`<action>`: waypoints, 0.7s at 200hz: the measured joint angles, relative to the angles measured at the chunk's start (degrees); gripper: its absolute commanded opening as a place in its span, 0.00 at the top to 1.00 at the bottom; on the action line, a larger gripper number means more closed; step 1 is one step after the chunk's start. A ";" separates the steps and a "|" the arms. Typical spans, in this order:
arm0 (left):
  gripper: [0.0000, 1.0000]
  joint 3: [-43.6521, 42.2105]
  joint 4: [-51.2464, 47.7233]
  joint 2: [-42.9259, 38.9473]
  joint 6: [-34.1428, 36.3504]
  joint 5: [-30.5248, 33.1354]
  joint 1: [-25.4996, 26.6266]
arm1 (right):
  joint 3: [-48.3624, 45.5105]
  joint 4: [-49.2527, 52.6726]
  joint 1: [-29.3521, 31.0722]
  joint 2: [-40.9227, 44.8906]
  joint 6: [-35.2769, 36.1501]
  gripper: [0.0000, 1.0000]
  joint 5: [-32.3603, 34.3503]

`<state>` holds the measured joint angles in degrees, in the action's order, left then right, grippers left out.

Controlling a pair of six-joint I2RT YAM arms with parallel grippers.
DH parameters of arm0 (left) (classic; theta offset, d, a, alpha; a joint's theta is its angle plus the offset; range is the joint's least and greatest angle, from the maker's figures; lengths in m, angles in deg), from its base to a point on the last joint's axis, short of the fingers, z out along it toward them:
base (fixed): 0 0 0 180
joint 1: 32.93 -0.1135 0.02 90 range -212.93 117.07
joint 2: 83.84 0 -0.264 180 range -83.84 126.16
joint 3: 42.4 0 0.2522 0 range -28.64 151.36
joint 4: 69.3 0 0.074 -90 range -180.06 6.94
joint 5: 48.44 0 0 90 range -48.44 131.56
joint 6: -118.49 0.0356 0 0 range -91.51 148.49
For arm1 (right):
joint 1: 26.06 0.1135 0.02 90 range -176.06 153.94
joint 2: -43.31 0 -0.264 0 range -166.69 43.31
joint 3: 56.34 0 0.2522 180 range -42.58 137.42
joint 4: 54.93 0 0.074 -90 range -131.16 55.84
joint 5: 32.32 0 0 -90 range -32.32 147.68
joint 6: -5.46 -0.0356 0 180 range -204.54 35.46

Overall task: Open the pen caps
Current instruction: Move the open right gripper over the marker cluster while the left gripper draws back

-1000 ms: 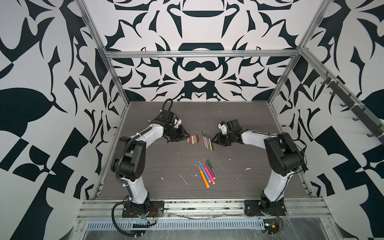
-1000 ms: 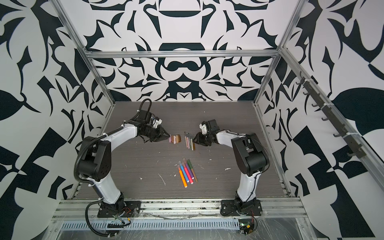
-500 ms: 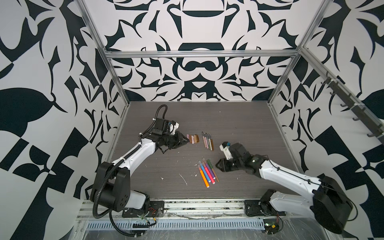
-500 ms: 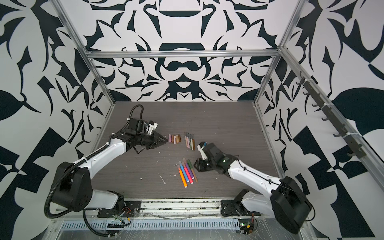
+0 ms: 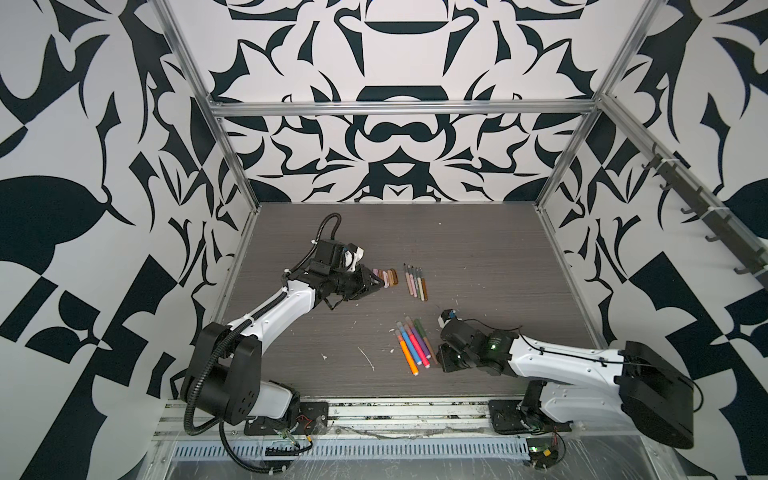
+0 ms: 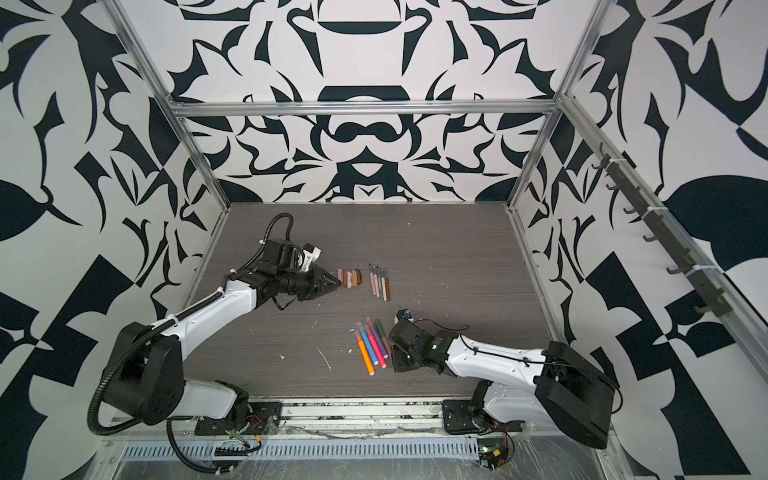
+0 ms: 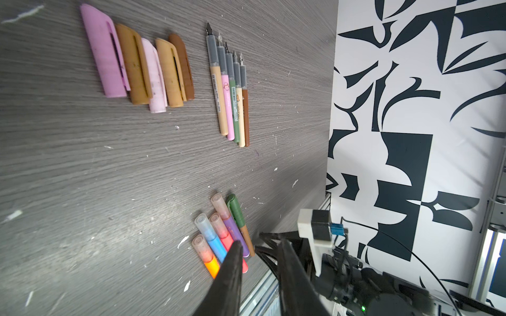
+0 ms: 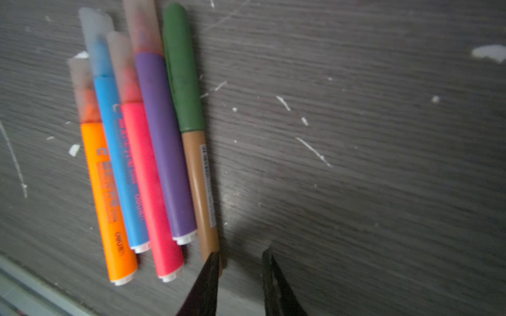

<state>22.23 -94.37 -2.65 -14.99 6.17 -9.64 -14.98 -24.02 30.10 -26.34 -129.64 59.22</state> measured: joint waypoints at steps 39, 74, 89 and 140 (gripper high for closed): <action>0.74 0.00 0.00 0.07 -0.04 0.00 0.00 | 1.73 0.17 0.13 -2.43 0.00 0.71 1.31; 0.74 0.00 0.00 0.92 -0.04 0.00 0.00 | 1.81 0.17 0.13 -1.01 0.04 0.71 1.92; 0.74 -0.02 -0.02 1.09 -0.04 0.00 0.00 | 1.81 -0.17 0.13 0.35 0.24 0.70 1.66; 0.74 0.00 -0.02 2.03 -0.07 -0.09 0.00 | 2.84 -1.16 0.13 -1.97 0.70 0.72 -0.35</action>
<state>22.23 -94.39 -0.62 -15.06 6.08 -9.64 -12.14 -25.18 30.23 -28.31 -128.94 58.87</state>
